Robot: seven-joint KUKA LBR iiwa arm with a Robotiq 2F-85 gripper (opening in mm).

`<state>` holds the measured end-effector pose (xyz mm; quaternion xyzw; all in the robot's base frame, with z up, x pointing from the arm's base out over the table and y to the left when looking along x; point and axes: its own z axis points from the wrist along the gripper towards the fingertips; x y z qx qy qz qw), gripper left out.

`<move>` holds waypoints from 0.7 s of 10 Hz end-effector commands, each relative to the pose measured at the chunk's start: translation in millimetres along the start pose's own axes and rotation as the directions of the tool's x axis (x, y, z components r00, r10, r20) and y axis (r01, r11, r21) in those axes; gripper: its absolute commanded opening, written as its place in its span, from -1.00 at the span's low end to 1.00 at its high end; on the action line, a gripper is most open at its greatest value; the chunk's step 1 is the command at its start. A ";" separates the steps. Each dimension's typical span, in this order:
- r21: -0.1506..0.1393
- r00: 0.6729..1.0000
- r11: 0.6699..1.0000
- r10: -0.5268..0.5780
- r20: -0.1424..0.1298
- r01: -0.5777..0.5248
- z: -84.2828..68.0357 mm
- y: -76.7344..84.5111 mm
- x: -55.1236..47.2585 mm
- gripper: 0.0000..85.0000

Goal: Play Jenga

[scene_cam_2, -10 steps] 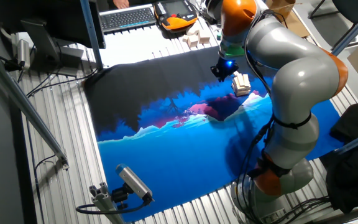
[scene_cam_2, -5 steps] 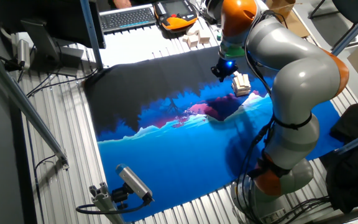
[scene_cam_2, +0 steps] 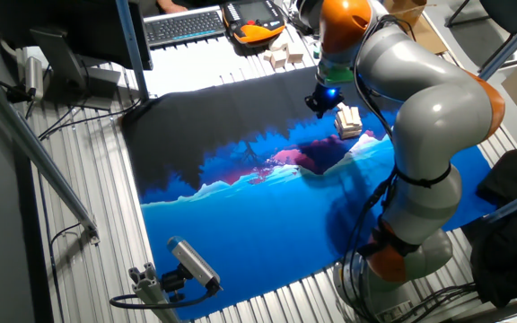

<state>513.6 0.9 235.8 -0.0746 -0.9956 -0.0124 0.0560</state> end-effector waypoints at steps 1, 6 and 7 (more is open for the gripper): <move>-0.022 1.000 1.000 -0.013 0.007 0.013 -0.1 0.0 0.0 -1.00; -0.078 0.998 0.995 -0.060 0.029 0.063 -0.1 0.0 0.0 -1.00; -0.059 0.998 0.996 -0.062 0.031 0.064 -0.1 0.0 0.0 -1.00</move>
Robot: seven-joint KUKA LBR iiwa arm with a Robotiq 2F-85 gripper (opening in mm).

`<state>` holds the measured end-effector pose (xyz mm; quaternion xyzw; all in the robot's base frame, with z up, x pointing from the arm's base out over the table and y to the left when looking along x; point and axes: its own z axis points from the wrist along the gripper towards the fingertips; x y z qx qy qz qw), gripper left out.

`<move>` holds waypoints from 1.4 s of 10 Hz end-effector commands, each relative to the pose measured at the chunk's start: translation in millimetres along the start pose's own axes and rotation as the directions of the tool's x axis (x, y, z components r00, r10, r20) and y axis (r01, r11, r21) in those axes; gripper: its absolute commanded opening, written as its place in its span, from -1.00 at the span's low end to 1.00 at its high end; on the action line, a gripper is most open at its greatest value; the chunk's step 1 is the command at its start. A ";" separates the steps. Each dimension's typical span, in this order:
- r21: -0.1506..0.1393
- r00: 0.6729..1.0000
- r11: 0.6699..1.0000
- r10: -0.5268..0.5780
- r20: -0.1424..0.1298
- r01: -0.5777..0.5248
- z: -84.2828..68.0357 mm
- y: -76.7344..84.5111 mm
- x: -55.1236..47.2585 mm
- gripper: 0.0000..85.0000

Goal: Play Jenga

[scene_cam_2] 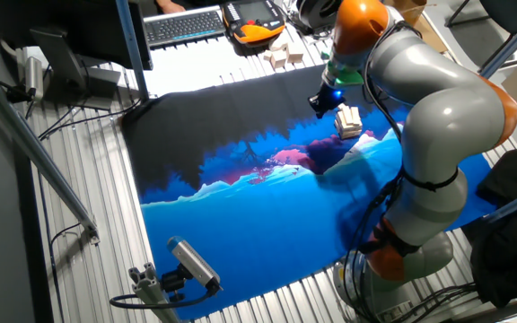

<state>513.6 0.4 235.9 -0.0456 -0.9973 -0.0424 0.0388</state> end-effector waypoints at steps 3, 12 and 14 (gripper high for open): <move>0.049 0.999 0.998 0.041 -0.007 -0.040 0.1 0.4 0.1 -1.00; 0.091 1.000 0.996 -0.007 -0.001 0.007 0.1 0.4 0.1 -1.00; 0.141 0.999 0.990 -0.027 0.032 0.022 3.6 -8.1 -10.4 -0.20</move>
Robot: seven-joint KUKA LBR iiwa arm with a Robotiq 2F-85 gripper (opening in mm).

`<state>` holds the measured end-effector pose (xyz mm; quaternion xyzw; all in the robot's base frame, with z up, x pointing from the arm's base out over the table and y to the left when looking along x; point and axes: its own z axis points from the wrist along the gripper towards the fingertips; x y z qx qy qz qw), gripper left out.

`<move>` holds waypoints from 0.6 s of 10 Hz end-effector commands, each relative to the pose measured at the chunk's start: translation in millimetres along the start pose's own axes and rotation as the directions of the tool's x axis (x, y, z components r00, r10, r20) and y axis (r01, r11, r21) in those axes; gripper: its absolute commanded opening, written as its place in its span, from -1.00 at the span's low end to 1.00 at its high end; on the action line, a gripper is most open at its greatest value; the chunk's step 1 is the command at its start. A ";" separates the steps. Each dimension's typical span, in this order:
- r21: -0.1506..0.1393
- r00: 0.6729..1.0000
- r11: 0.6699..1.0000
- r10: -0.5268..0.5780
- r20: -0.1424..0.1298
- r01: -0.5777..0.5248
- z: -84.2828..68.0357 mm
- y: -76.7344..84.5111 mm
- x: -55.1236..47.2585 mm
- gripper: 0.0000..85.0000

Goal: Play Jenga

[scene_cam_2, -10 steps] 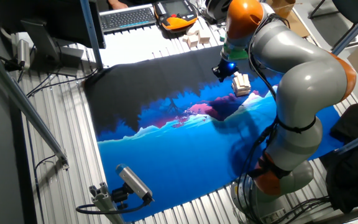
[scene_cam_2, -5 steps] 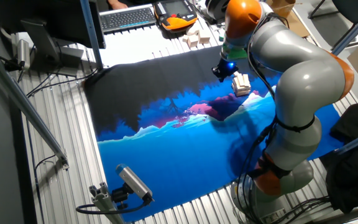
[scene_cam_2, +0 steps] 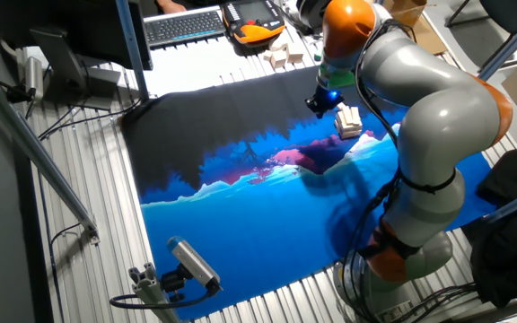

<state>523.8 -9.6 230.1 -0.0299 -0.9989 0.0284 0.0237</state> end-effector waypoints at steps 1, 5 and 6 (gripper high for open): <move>0.010 1.000 1.000 -0.014 0.009 0.014 3.4 -6.5 -5.2 -0.20; -0.020 0.992 0.993 -0.120 0.023 0.121 25.9 -65.7 -33.6 -0.20; -0.018 0.988 0.988 -0.153 0.024 0.154 28.1 -81.4 -41.2 -0.20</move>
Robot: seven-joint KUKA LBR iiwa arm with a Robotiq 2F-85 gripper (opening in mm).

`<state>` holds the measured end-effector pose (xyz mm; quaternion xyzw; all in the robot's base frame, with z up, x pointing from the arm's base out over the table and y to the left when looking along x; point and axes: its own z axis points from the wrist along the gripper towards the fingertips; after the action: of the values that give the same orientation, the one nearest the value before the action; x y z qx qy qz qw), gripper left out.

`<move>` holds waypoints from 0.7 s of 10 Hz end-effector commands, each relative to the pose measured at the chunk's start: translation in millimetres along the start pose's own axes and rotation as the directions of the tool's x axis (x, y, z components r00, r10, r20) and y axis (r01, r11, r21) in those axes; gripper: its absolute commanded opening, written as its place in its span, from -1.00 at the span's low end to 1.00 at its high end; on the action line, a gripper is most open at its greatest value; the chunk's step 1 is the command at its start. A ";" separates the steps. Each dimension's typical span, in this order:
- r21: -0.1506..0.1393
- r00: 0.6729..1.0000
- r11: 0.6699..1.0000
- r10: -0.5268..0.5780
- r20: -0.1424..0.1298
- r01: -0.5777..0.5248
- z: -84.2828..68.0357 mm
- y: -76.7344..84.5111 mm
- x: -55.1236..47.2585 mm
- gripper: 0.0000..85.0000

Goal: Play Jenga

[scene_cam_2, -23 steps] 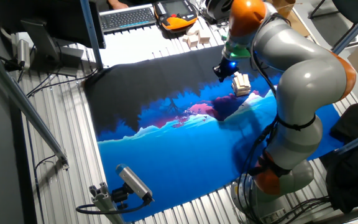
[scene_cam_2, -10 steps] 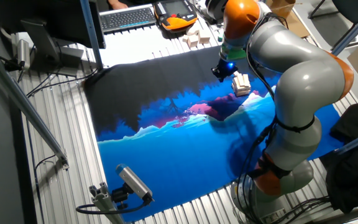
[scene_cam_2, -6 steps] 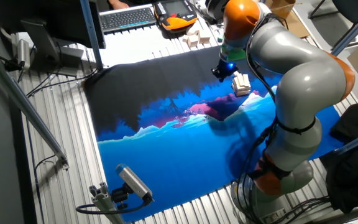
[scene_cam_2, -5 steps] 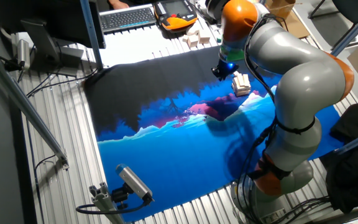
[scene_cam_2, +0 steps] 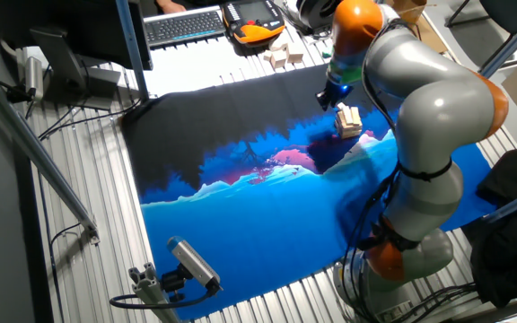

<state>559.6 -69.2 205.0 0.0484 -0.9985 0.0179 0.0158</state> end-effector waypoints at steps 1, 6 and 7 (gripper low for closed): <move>0.005 1.000 1.000 -0.021 -0.007 0.021 1.2 -38.7 -1.6 -0.20; -0.003 0.994 0.995 -0.103 -0.035 0.103 4.0 -61.8 -15.1 -1.00; -0.035 0.994 0.994 -0.105 -0.040 0.103 4.0 -61.8 -15.1 -1.00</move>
<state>580.7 -128.7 202.6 0.0991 -0.9944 0.0029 0.0379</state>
